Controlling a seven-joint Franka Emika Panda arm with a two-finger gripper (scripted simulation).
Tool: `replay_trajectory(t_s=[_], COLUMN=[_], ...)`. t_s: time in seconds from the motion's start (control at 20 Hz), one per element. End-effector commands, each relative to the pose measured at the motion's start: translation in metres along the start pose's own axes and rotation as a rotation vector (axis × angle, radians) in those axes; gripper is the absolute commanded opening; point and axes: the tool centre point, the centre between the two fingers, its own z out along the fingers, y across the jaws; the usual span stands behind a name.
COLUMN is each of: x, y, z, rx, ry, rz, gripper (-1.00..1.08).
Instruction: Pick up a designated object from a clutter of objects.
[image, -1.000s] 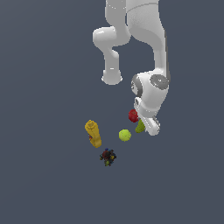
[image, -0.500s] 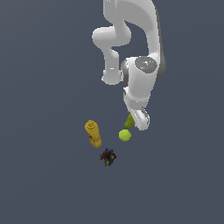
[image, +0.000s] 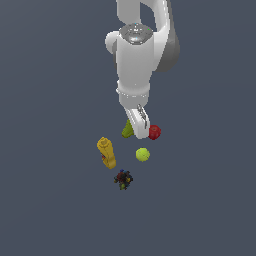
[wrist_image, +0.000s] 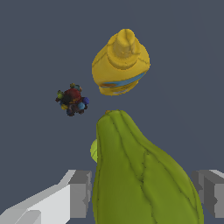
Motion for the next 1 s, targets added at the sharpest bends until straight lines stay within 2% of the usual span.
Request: replay_trajectory(t_s=[0.0, 0.5, 0.95], x=[0.022, 0.102, 0.138], y=[0.002, 0.007, 0.006], z=[-0.025, -0.11, -0.148], rx=[0.001, 0.0, -0.001], ry=[0.0, 0.002, 0.004], rz=[0.0, -0.001, -0.002], gripper=[-1.0, -1.0, -1.0])
